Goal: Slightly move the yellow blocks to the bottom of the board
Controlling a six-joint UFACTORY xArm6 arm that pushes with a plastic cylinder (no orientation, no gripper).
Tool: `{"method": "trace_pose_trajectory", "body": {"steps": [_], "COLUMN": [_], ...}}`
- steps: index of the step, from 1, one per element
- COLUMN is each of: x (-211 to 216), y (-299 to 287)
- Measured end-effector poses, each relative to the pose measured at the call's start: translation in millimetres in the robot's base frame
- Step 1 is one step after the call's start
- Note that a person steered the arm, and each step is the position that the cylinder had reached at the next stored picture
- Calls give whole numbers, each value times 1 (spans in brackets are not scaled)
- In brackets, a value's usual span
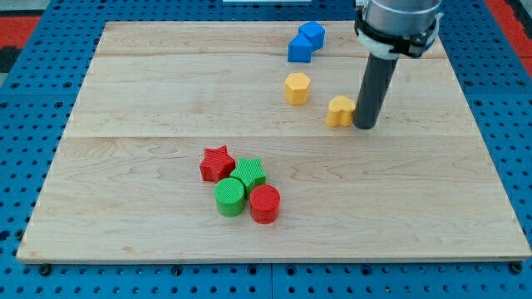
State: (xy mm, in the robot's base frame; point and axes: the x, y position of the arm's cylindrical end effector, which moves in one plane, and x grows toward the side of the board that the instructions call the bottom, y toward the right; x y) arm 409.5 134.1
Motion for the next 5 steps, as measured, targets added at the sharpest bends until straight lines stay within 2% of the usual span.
{"method": "trace_pose_trajectory", "body": {"steps": [1,2,3,4,5], "x": [-9,4,-13,-47,-48], "y": [-70,-96,-26,-52,-75]}}
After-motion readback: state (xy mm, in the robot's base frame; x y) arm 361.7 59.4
